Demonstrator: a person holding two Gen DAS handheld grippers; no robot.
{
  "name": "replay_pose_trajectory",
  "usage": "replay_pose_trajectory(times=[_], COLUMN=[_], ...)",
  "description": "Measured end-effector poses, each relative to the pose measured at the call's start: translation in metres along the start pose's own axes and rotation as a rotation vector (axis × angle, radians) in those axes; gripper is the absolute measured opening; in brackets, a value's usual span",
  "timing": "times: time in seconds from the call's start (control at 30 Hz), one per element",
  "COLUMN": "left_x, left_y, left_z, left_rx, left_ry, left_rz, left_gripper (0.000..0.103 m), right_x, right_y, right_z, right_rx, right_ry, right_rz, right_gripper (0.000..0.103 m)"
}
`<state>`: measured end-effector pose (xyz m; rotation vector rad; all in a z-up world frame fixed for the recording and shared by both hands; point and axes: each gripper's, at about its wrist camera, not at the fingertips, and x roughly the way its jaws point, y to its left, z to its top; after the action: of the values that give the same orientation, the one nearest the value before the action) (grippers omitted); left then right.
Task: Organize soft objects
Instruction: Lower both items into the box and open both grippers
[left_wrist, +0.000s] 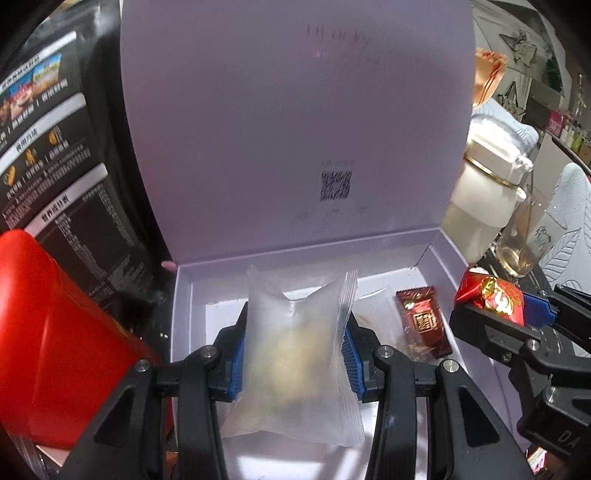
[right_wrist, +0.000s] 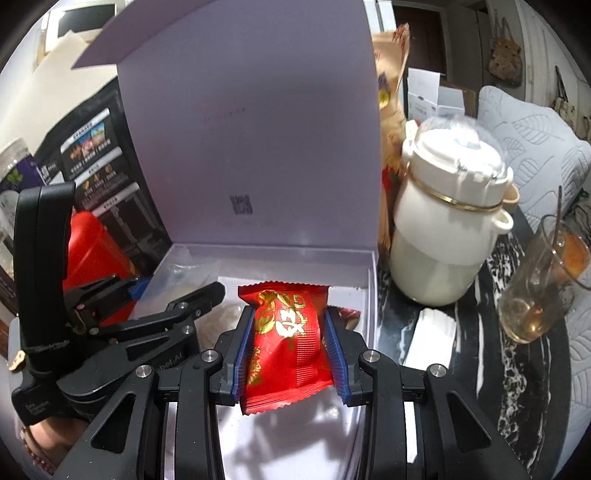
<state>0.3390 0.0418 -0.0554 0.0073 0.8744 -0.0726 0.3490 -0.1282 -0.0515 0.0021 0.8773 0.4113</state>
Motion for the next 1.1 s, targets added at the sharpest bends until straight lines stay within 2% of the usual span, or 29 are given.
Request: replay_pose_trajectory(times=[0.17,0.53,0.67,0.8,0.87,0.93,1.0,1.07,1.1], left_x=[0.01,0.03,0.033,0.036,0.038,0.038,0.035,0.029,0.027], left_y=[0.002,-0.002,-0.001,0.001,0.002,0.001,0.002,0.002,0.002], left_z=[0.0,0.004,0.006,0.007,0.006,0.007,0.006,0.006,0.007], left_rx=[-0.018,-0.016,-0.025,-0.042,-0.049,-0.046,-0.051,-0.051,-0.049], left_ry=[0.044,0.15,0.149,0.162,0.162,0.158,0.151,0.14,0.136], left_rz=[-0.007,0.028,0.024,0.009,0.014,0.021,0.015,0.016,0.022], left_gripper=[0.043,0.043,0.043,0.051,0.052,0.057,0.079,0.089,0.089], right_x=[0.009,0.027,0.035,0.037,0.037,0.034,0.029,0.021,0.019], right_y=[0.0,-0.001,-0.005,-0.004,-0.005,-0.006,-0.006,-0.005,-0.004], right_z=[-0.004,-0.007,-0.007,-0.006,-0.004,-0.003,-0.001,0.001,0.001], right_rx=[-0.012,-0.002,0.019,0.02,0.026,0.036,0.04,0.04,0.039], right_ry=[0.022,0.085,0.113,0.12,0.122,0.121,0.111,0.088,0.081], right_rz=[-0.034,-0.06,-0.072,-0.074,-0.073,-0.061,-0.053,-0.067,-0.07], right_gripper=[0.036,0.036,0.037,0.037,0.038,0.042,0.046,0.049,0.049])
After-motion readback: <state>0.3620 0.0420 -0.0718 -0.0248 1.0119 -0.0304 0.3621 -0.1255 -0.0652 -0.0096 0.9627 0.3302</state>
